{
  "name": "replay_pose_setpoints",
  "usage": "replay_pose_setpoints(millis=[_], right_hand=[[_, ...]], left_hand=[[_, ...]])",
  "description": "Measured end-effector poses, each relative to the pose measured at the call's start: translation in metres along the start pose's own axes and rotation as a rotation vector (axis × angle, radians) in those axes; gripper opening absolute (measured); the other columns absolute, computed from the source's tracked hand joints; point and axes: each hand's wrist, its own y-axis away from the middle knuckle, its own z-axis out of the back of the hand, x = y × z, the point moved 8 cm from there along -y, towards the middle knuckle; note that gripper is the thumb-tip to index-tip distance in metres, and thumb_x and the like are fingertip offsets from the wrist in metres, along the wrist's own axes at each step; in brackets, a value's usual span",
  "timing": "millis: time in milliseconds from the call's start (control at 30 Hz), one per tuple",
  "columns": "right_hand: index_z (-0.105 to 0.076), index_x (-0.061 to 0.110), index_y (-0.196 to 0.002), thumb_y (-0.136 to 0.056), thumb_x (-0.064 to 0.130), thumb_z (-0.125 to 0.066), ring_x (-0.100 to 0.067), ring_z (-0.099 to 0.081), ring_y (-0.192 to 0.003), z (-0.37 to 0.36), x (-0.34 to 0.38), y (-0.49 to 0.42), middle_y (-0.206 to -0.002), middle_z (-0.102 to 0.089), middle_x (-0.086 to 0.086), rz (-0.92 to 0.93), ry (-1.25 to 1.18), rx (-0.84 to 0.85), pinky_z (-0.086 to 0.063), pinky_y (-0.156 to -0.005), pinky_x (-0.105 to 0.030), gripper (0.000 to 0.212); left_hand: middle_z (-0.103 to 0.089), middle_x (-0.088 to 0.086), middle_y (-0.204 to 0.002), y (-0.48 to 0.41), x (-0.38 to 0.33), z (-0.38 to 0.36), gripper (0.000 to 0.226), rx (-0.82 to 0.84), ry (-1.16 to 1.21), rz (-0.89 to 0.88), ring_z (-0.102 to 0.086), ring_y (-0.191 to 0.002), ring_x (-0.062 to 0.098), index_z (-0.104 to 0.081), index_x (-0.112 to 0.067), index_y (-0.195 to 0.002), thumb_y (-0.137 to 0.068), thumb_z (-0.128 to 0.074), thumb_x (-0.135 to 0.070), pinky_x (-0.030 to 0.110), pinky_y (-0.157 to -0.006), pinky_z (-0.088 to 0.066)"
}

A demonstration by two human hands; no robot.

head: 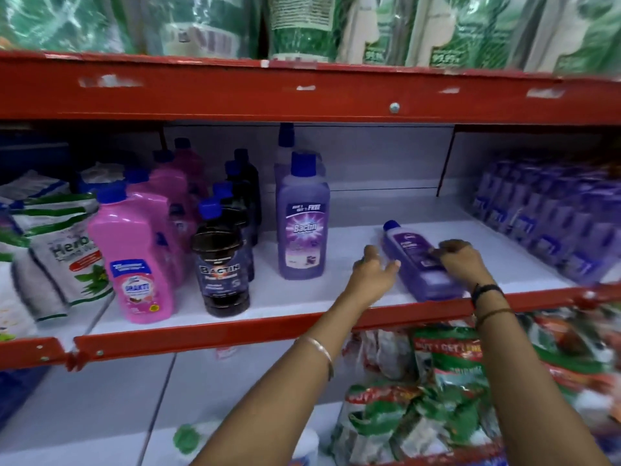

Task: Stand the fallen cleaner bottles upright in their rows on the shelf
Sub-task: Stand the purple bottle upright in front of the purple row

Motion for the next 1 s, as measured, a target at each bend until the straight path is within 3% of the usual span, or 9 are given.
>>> replay_pose_setpoints(millis=[100, 200, 333, 400, 500, 567, 700, 900, 1000], right_hand=[[-0.067, -0.001, -0.098, -0.082, 0.028, -0.065, -0.032, -0.064, -0.093, -0.009, -0.021, -0.013, -0.106, -0.069, -0.024, -0.055, -0.122, 0.057, -0.049, -0.083, -0.036, 0.033], [-0.068, 0.000, -0.093, -0.082, 0.035, -0.063, -0.034, -0.066, -0.088, -0.016, -0.030, -0.016, -0.099, -0.070, -0.023, -0.056, -0.184, 0.059, -0.053, -0.085, -0.044, 0.037], [-0.065, -0.002, -0.097, -0.084, 0.029, -0.064, -0.027, -0.063, -0.075, -0.019, -0.029, -0.014, -0.099, -0.069, -0.022, -0.063, -0.319, 0.090, -0.053, -0.067, -0.032, 0.034], [-0.064, -0.003, -0.103, -0.085, 0.025, -0.064, -0.025, -0.062, -0.072, -0.018, -0.028, -0.010, -0.101, -0.068, -0.023, -0.055, -0.406, 0.086, -0.053, -0.060, -0.027, 0.033], [-0.058, 0.001, -0.113, -0.085, 0.021, -0.063, -0.019, -0.064, -0.074, -0.015, -0.020, 0.000, -0.106, -0.066, -0.019, 0.010, -0.545, 0.094, -0.053, -0.052, -0.019, 0.035], [-0.056, 0.006, -0.116, -0.085, 0.017, -0.062, -0.019, -0.065, -0.081, -0.010, -0.007, 0.009, -0.107, -0.064, -0.013, 0.102, -0.610, 0.089, -0.055, -0.057, -0.017, 0.032], [-0.055, 0.010, -0.120, -0.082, 0.008, -0.063, -0.018, -0.064, -0.091, -0.008, 0.019, 0.028, -0.112, -0.064, -0.009, 0.262, -0.686, 0.091, -0.057, -0.071, -0.019, 0.039], [-0.053, 0.018, -0.118, -0.077, 0.011, -0.070, 0.004, -0.065, -0.089, -0.031, 0.076, 0.069, -0.108, -0.063, 0.009, 0.423, -0.605, 0.177, -0.054, -0.071, -0.013, 0.044], [-0.054, 0.017, -0.118, -0.075, 0.011, -0.072, 0.000, -0.065, -0.092, -0.058, 0.103, 0.086, -0.110, -0.064, 0.004, 0.467, -0.579, 0.254, -0.054, -0.076, -0.015, 0.047]], left_hand=[[-0.046, 0.022, -0.140, -0.023, 0.013, -0.035, 0.093, 0.160, -0.253, 0.137, -0.043, -0.129, 0.038, -0.027, -0.006, -0.137, -0.076, -0.035, -0.076, 0.050, -0.109, -0.033], [-0.039, 0.016, -0.148, -0.035, 0.014, -0.049, 0.084, 0.148, -0.303, 0.106, -0.029, -0.140, 0.034, -0.027, -0.010, -0.139, -0.083, -0.029, -0.073, 0.056, -0.116, -0.005], [-0.037, 0.008, -0.151, -0.038, 0.013, -0.050, 0.078, 0.087, -0.160, 0.075, -0.027, -0.142, 0.029, -0.021, -0.017, -0.143, -0.085, -0.044, -0.064, 0.053, -0.116, 0.004], [-0.040, 0.006, -0.150, -0.033, 0.009, -0.048, 0.077, 0.079, -0.056, 0.063, -0.030, -0.141, 0.028, -0.017, -0.017, -0.144, -0.086, -0.053, -0.053, 0.051, -0.119, 0.000], [-0.045, 0.007, -0.146, -0.025, 0.002, -0.042, 0.080, 0.072, 0.213, 0.030, -0.043, -0.133, 0.025, -0.013, -0.021, -0.144, -0.084, -0.066, -0.031, 0.048, -0.113, -0.033], [-0.044, 0.004, -0.144, -0.018, -0.008, -0.031, 0.080, 0.028, 0.329, -0.025, -0.047, -0.128, 0.023, -0.016, -0.022, -0.144, -0.084, -0.067, -0.014, 0.046, -0.105, -0.044], [-0.049, -0.001, -0.133, -0.003, -0.021, -0.003, 0.069, -0.085, 0.442, -0.208, -0.053, -0.122, 0.024, -0.034, -0.026, -0.137, -0.082, -0.066, -0.001, 0.045, -0.093, -0.054], [-0.057, 0.001, -0.122, 0.035, -0.002, 0.054, 0.069, -0.284, 0.448, -0.246, -0.063, -0.104, 0.014, -0.037, -0.029, -0.132, -0.079, -0.068, 0.003, 0.018, -0.075, -0.057], [-0.060, 0.005, -0.120, 0.064, 0.019, 0.084, 0.069, -0.430, 0.446, -0.248, -0.063, -0.105, 0.016, -0.038, -0.026, -0.131, -0.076, -0.068, 0.005, 0.030, -0.085, -0.058]])
